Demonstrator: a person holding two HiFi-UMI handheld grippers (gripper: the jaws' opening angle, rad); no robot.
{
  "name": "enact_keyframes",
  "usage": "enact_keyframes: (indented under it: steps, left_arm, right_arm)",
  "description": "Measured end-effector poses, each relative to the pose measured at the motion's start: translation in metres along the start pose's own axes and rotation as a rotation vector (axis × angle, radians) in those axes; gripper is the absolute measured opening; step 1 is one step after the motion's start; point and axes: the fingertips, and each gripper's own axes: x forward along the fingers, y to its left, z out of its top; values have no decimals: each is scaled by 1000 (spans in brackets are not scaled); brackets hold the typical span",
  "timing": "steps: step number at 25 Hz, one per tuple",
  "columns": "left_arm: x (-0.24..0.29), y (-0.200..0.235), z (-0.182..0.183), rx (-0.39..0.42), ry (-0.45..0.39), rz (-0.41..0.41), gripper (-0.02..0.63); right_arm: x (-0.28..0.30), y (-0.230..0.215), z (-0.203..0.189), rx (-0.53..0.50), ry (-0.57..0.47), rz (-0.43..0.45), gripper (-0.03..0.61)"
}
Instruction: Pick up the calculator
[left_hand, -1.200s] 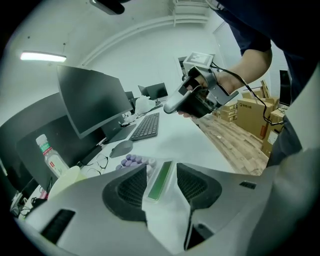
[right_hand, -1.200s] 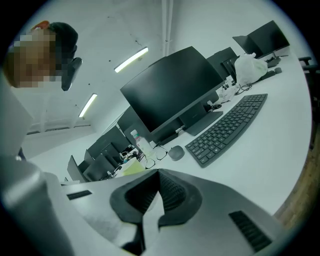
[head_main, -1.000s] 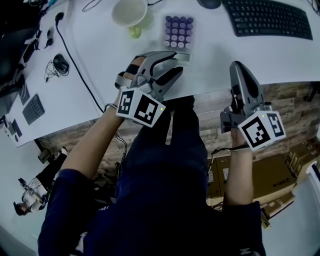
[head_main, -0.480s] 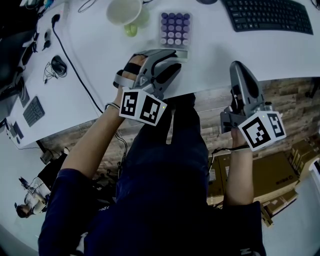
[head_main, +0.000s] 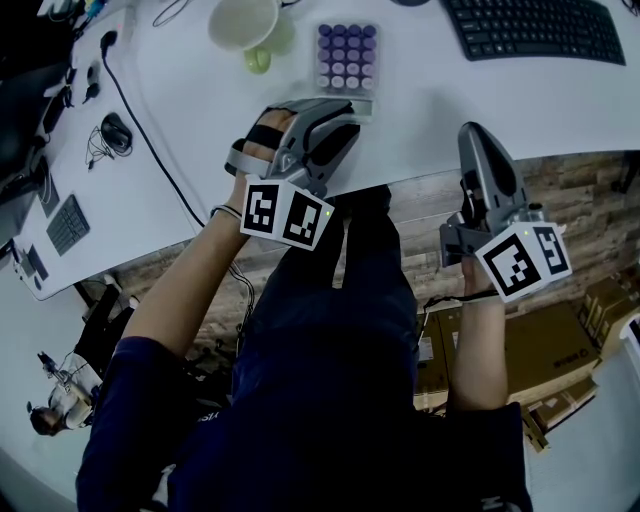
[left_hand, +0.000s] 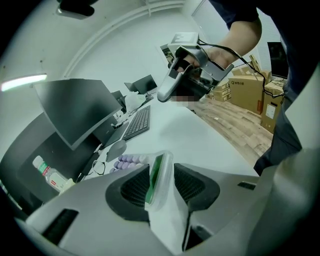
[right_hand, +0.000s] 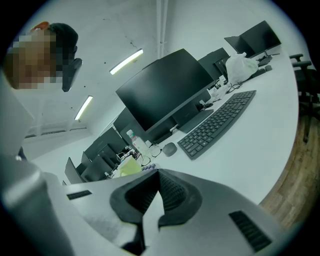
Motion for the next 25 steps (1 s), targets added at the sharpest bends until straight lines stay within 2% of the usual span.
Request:
enact_keyframes:
  steps: [25]
  left_arm:
    - [2, -5, 5, 250, -25, 59, 107]
  right_arm:
    - [5, 1, -1, -2, 5, 0, 5]
